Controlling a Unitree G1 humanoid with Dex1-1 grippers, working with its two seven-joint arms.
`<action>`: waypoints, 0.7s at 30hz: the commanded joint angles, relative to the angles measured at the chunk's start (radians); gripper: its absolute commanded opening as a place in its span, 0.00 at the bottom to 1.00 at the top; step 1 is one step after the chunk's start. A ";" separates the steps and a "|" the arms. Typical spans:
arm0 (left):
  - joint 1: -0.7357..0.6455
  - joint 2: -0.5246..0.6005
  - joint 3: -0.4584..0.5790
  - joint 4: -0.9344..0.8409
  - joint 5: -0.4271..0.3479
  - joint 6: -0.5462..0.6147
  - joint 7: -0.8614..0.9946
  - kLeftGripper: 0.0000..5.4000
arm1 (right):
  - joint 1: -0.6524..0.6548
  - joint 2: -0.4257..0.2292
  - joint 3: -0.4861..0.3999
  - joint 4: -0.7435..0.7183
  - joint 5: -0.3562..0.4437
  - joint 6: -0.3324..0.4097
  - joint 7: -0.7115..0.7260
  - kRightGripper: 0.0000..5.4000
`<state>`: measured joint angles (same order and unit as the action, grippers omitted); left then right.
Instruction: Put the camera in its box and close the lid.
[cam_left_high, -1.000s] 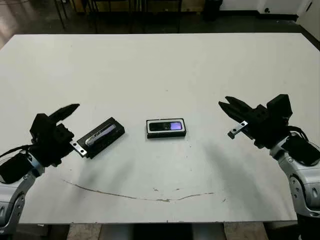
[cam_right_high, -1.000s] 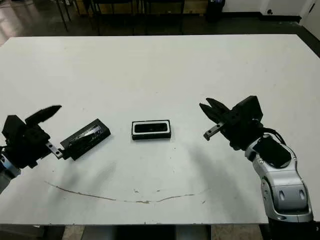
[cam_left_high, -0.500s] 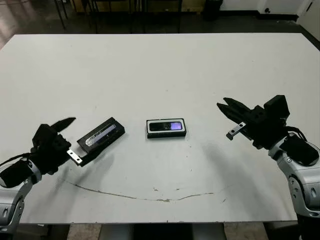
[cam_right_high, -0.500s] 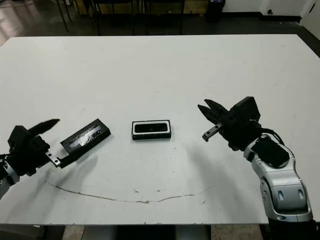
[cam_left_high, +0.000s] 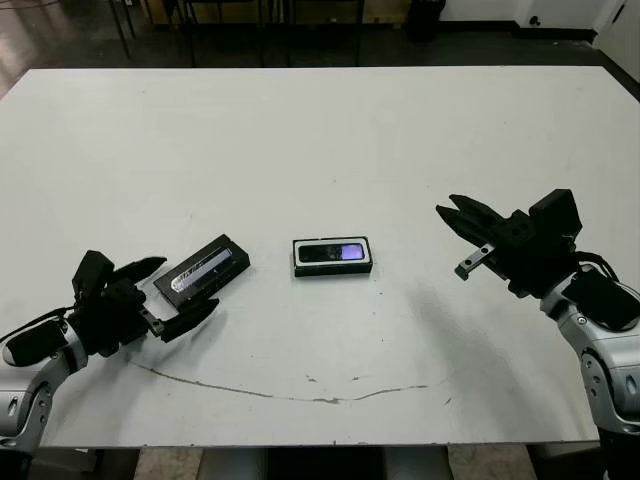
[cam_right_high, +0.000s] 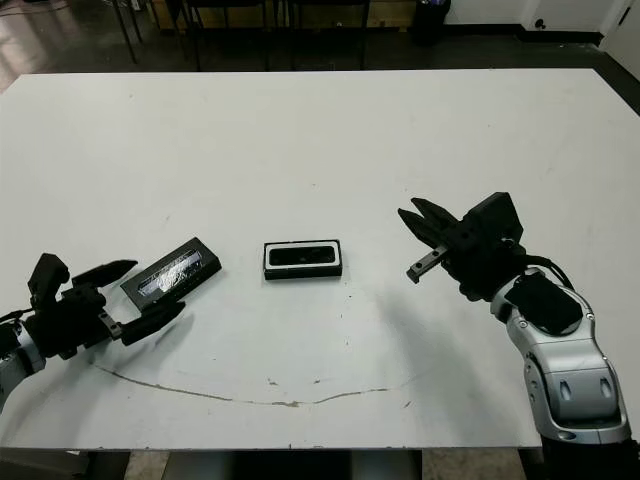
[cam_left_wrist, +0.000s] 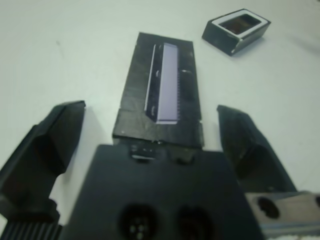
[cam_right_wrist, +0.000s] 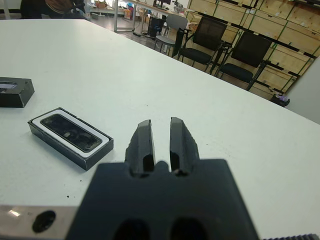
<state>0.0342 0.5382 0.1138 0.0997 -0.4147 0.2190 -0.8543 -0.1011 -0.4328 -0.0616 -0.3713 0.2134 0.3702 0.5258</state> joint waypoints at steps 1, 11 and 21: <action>0.014 -0.021 -0.001 0.043 0.015 0.010 0.019 0.99 | 0.015 -0.021 0.003 -0.005 -0.011 0.032 -0.011 0.00; 0.043 -0.048 -0.030 0.076 0.139 -0.148 0.124 0.83 | 0.017 -0.026 0.000 -0.002 -0.005 0.024 -0.010 0.00; 0.063 -0.028 -0.048 -0.021 0.117 -0.096 0.118 0.40 | 0.009 -0.024 0.002 0.013 -0.005 0.022 -0.010 0.00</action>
<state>0.0684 0.4971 0.0908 0.0702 -0.3141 0.0904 -0.7155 -0.0987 -0.4462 -0.0614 -0.3746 0.2073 0.3795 0.5156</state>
